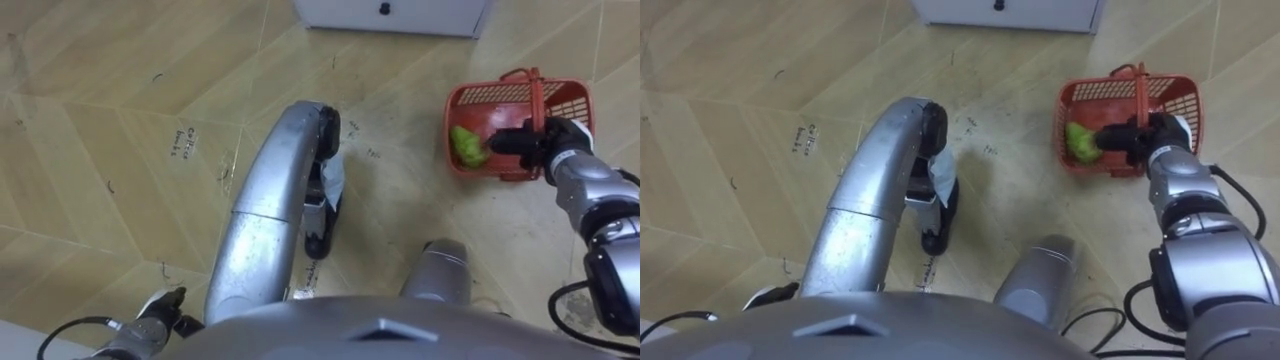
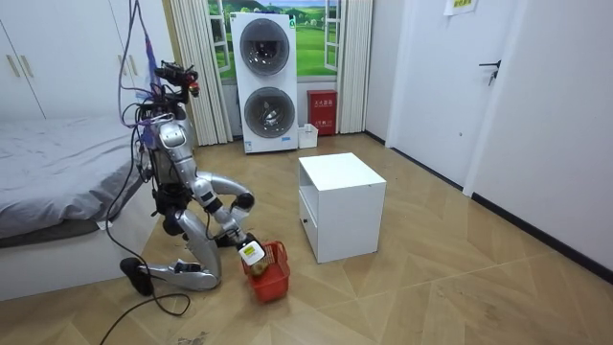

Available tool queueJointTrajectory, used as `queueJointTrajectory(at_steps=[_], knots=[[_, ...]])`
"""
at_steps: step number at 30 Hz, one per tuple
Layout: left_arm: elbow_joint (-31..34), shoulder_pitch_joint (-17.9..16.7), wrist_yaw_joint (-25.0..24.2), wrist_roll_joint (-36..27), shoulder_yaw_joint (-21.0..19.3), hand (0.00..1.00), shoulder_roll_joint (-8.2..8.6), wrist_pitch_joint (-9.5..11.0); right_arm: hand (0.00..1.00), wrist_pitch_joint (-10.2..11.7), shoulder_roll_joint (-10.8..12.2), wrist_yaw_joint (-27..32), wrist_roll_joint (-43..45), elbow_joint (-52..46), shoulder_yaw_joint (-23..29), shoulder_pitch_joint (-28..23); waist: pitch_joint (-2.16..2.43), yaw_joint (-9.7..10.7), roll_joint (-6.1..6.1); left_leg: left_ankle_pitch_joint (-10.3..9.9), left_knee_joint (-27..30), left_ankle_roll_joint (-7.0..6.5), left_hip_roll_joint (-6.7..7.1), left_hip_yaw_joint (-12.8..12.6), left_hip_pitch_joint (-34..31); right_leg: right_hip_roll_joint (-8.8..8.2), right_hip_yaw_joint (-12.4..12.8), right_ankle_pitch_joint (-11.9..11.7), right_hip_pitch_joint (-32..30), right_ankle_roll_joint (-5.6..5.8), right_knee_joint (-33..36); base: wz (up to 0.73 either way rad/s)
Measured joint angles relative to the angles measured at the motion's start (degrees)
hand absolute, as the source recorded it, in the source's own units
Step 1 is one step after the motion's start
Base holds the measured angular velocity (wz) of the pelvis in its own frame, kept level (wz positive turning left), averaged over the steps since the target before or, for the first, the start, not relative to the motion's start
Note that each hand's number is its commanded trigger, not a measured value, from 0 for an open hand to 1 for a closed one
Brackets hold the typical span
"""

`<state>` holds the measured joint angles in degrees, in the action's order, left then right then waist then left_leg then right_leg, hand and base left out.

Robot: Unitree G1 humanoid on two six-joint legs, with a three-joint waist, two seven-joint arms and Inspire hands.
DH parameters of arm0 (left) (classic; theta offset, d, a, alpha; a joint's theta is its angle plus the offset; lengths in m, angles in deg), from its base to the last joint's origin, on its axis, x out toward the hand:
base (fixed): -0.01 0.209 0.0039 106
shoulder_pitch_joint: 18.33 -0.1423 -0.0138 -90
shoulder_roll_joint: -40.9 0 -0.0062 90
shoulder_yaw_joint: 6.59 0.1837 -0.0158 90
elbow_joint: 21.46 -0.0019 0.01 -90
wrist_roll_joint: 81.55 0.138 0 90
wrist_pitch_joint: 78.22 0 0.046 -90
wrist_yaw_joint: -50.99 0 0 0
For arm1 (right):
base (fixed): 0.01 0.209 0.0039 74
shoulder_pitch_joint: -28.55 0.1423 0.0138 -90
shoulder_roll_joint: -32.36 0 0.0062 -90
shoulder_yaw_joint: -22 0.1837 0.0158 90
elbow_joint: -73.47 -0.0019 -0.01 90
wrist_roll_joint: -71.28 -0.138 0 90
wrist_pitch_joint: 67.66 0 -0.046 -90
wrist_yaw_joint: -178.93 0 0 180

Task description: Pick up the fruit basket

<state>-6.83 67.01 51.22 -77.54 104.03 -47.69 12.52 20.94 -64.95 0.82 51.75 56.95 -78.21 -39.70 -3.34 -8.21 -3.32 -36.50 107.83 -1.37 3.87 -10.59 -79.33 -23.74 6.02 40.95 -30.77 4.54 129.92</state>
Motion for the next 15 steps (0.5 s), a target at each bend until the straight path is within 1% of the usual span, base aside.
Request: queueJointTrajectory(at_steps=[3, 6, 8, 10, 11, 14, 15], knots=[[-0.04, 0.9, -0.51, -0.05, 0.08, 0.0, 0.1, -0.17, 1.0, -0.05, 0.05, 0.48, 0.05, 0.03, -2.07, -0.11, -0.06, 0.24, -0.11, 0.04, 0.14, -0.08, -0.01, 0.1, 0.04, 0.15, 0.25, 0.01, 0.17, 0.0, 0.09, 0.0], [-0.04, 2.16, -0.5, -0.07, 0.35, 0.0, 0.46, -0.32, 1.0, -0.04, 0.2, 0.54, 0.03, -0.04, -2.28, -0.09, -0.04, 0.2, -0.07, 0.04, 0.55, -0.08, 0.01, 0.39, 0.05, 0.44, 0.19, 0.02, 0.48, 0.0, 0.11, 0.0], [-0.05, 2.76, -0.47, -0.07, 0.35, 0.0, 0.51, -0.33, 1.0, -0.04, 0.64, 0.57, -0.24, -0.11, -2.35, -0.06, 0.02, 0.12, 0.11, 0.04, 0.92, -0.08, -0.01, 0.9, 0.04, 1.06, 0.05, 0.02, 0.76, 0.01, 0.1, -0.04], [-0.05, 3.6, -0.43, -0.08, 0.36, 0.0, 0.67, -0.34, 1.0, -0.04, 0.98, 0.52, -0.39, -0.14, -2.71, 0.04, -0.11, 0.08, -0.11, 0.04, 0.93, -0.08, -0.05, 0.97, 0.01, 1.18, 0.06, 0.04, 0.73, 0.06, 0.26, 0.0], [-0.17, 3.99, -0.43, -0.08, 0.58, 0.0, 0.89, -0.34, 1.0, -0.05, 1.15, 0.51, -0.34, -0.21, -2.79, 0.1, -0.19, 0.04, -0.25, 0.04, 0.99, -0.08, 0.05, 0.99, -0.02, 1.14, 0.05, 0.04, 0.77, 0.06, 0.32, 0.0], [-0.9, 5.24, -0.45, -0.09, 1.42, 0.0, 1.67, -0.36, 1.0, -0.04, 1.69, 0.51, -0.27, -0.68, -2.78, 0.18, -0.19, 0.05, -0.26, 0.05, 1.07, -0.09, 0.2, 0.99, -0.09, 1.03, -0.01, 0.06, 0.9, 0.11, 0.38, 0.0], [-1.16, 5.72, -0.55, -0.09, 1.46, 0.0, 1.94, -0.35, 1.0, -0.04, 2.05, 0.52, -0.27, -1.01, -2.65, 0.18, -0.19, 0.15, -0.24, 0.06, 1.08, -0.07, 0.49, 1.0, -0.09, 0.94, 0.0, 0.06, 0.96, 0.11, 0.38, 0.0]])
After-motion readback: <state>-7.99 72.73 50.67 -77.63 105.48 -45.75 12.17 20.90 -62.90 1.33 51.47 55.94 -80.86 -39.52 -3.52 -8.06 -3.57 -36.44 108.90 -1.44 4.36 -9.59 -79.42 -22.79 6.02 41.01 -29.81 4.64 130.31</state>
